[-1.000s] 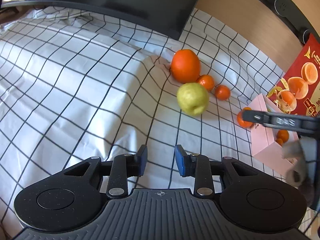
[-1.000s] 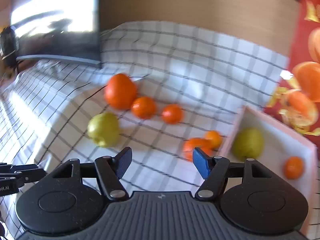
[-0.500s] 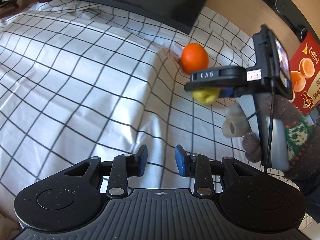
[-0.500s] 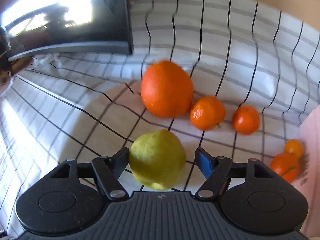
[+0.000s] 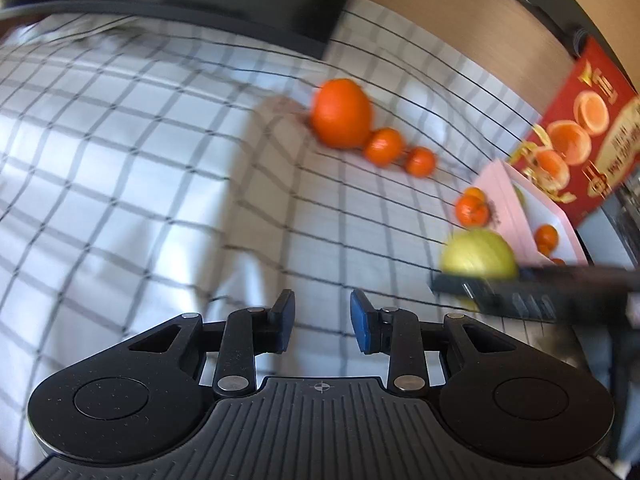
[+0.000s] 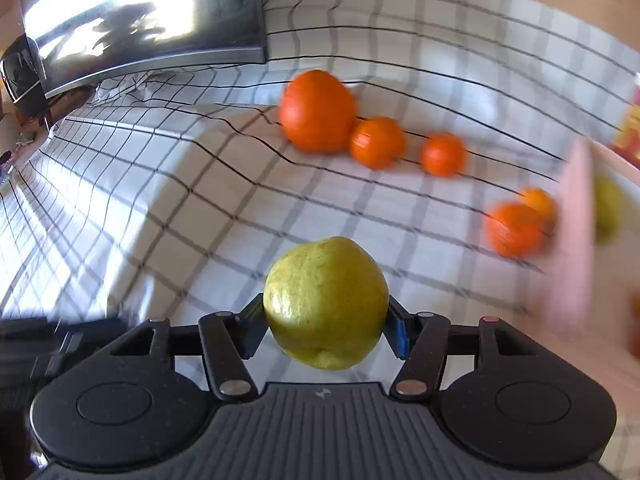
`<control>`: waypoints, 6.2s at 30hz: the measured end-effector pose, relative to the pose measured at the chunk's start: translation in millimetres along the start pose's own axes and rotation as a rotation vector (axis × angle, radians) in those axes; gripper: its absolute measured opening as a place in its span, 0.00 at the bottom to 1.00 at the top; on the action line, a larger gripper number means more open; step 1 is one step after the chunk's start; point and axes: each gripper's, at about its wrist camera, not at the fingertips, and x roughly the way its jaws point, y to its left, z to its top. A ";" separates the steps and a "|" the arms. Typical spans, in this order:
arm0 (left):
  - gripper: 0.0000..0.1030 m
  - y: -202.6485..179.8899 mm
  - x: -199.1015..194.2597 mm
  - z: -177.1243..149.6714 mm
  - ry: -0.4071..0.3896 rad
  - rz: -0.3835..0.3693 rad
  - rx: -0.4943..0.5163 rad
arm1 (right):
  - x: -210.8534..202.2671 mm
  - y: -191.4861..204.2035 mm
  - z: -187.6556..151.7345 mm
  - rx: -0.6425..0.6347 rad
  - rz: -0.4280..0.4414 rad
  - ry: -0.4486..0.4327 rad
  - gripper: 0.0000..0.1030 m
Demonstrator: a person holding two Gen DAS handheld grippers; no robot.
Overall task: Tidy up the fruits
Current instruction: 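Grasp the yellow-green apple with the right tool, then lift the yellow-green apple with the right tool while the left tool grasps a tangerine, then set the apple down on the table and open the right tool, then grasp a tangerine from the table with the right tool, then release the tangerine into the pink box with the left tool while the right tool carries its tangerine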
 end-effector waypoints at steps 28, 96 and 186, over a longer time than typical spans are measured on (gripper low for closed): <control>0.37 -189.1 159.3 79.6 0.036 -0.138 0.709 | -96.2 -111.4 -147.4 0.292 -0.282 -0.083 0.65; 0.48 -140.4 55.1 -40.8 0.197 -0.098 0.383 | -102.4 -114.0 -154.6 0.334 -0.275 -0.109 0.68; 0.50 -223.0 23.9 67.2 -0.027 -0.331 0.532 | -173.2 -156.4 -170.0 0.457 -0.340 -0.157 0.40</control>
